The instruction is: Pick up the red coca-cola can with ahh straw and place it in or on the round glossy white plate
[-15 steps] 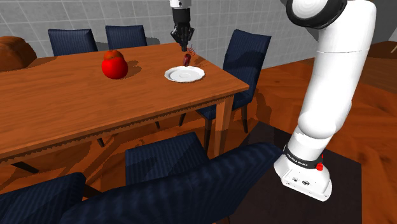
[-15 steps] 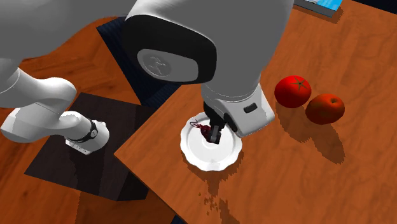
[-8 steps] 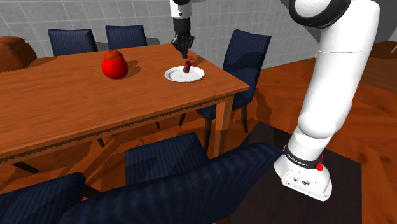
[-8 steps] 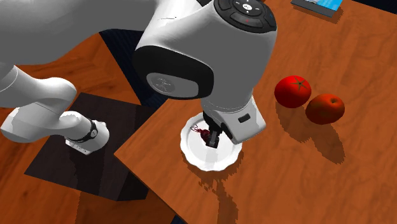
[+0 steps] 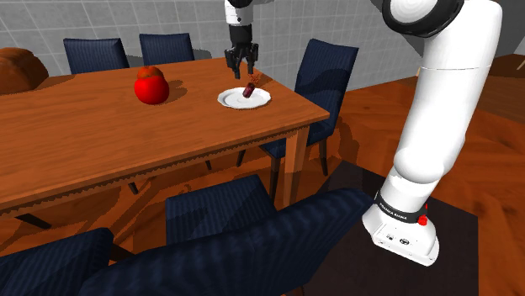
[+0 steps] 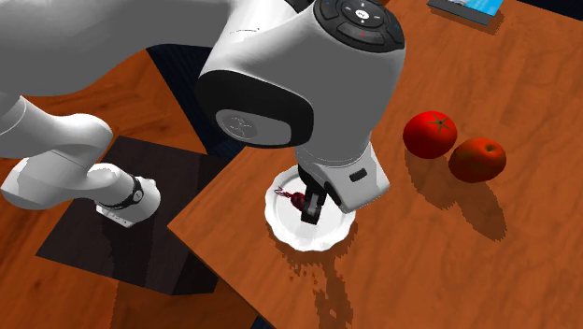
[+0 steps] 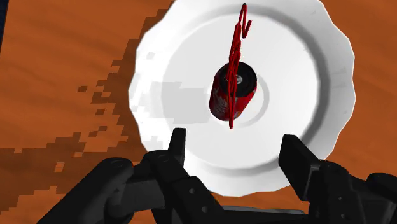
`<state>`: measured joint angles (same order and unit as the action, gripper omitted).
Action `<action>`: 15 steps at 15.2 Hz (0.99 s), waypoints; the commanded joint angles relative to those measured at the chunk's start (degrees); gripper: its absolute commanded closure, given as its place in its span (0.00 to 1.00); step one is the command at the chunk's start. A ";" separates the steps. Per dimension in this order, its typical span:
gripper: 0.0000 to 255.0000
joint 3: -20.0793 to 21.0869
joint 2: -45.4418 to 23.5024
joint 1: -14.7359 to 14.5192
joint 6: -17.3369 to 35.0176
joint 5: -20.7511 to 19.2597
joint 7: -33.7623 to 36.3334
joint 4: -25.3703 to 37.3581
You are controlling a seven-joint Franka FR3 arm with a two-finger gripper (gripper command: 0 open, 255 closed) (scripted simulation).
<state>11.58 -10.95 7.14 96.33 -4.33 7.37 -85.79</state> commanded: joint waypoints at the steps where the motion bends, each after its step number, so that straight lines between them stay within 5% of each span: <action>1: 0.00 0.00 0.00 0.00 0.00 0.00 0.00 0.00; 4: 0.00 0.00 0.00 0.00 0.00 0.00 0.00 0.00; 8: 0.00 0.20 -1.86 -0.57 -8.10 -0.38 0.07 9.92; 15: 0.00 0.20 -1.86 -0.57 -8.10 -0.38 0.07 9.92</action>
<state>11.78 -12.80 6.57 88.24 -4.71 7.44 -75.89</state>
